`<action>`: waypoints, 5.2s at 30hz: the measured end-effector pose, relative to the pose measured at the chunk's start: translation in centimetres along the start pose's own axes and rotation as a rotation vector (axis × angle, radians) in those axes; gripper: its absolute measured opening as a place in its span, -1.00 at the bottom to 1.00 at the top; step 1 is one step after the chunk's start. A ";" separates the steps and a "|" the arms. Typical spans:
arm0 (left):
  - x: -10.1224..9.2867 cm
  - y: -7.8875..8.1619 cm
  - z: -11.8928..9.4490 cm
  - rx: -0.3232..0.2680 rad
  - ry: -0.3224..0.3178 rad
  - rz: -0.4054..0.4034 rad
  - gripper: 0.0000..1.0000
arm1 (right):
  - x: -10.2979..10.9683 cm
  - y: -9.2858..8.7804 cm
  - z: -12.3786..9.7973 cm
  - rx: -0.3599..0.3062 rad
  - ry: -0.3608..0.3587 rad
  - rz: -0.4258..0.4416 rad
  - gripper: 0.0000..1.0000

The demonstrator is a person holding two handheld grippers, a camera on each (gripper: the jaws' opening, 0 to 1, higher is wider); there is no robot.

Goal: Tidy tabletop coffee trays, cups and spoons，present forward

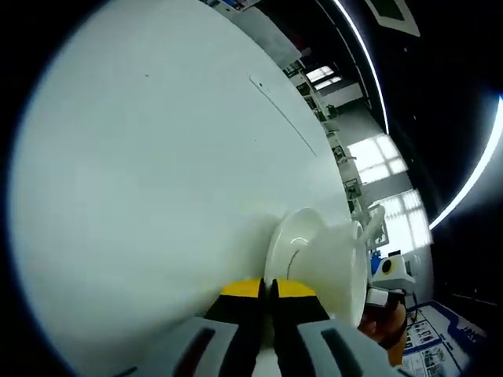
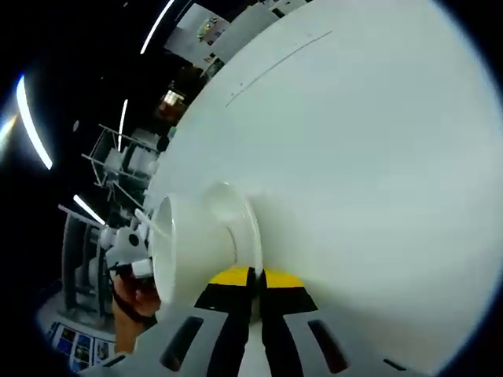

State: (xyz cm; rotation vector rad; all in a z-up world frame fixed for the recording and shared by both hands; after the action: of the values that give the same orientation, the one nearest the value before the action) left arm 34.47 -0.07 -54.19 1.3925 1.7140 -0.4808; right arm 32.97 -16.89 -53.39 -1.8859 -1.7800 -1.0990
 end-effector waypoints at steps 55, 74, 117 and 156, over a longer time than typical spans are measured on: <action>2.1 10.2 0.1 -0.382 0.114 0.116 -0.81 | 1.6 9.7 6.4 -0.243 -0.016 -0.166 -0.67; 1.0 10.2 -6.9 -0.709 0.422 0.785 -0.60 | 2.6 9.0 -1.8 -0.535 -0.259 -0.562 -0.48; 4.8 -1.3 -25.6 -1.007 0.419 0.866 -0.39 | -0.1 -2.4 -19.3 -0.958 -0.305 -0.806 -0.14; 5.0 -4.6 -28.6 -1.042 0.427 0.899 -0.29 | -0.4 -7.1 -21.0 -0.972 -0.314 -0.849 -0.01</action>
State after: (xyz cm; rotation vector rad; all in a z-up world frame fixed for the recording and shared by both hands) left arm 19.55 22.66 -43.09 1.2764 1.1006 1.1144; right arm 19.86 -30.53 -41.89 -1.7700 -2.6365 -2.4208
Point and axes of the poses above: the point that each gripper's makers call its tool centre point, and the gripper's own axes: z roughly forward along the fingers, x roughly to its left, y roughly out of its top, the point moved 4 cm from there along -z, roughly backward along the fingers, and after that the axes turned 5 degrees about x, right-handed, at the moved point
